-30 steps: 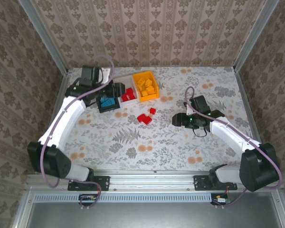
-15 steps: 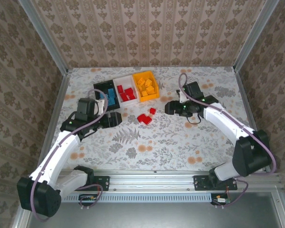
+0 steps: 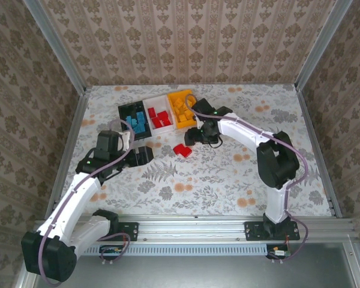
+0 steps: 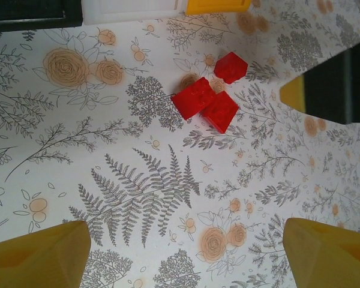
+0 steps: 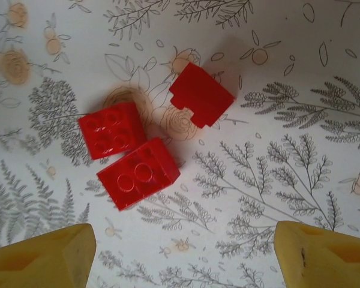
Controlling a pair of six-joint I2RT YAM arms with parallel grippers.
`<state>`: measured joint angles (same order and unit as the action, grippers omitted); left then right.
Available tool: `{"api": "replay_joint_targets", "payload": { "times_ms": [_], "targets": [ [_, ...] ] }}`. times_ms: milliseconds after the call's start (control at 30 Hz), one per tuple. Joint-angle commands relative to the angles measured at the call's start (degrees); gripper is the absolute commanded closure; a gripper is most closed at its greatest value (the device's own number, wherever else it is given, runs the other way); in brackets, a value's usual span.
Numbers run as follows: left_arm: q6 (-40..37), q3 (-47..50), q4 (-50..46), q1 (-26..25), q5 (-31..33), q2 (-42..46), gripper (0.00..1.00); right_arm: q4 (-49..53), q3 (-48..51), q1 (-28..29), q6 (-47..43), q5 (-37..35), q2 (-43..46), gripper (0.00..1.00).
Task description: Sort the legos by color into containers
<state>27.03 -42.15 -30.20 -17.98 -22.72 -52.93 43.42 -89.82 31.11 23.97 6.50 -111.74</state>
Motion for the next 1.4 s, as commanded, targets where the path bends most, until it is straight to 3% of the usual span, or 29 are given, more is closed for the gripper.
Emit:
{"api": "replay_joint_targets", "payload": {
  "times_ms": [0,800,1367],
  "targets": [
    [-0.34,1.01,-0.24,0.79,-0.63,1.62,0.15,4.98,-4.56,0.78,0.84,-5.36,-3.38,0.20],
    [-1.32,2.69,-2.14,2.69,-2.28,4.61,0.14,8.49,-19.10,1.67,2.75,-8.84,-17.69,0.32],
    [-1.50,3.04,-3.12,3.13,-2.44,5.82,0.14,6.47,-17.17,-0.84,3.35,-8.43,-19.03,0.49]
  ]
}}
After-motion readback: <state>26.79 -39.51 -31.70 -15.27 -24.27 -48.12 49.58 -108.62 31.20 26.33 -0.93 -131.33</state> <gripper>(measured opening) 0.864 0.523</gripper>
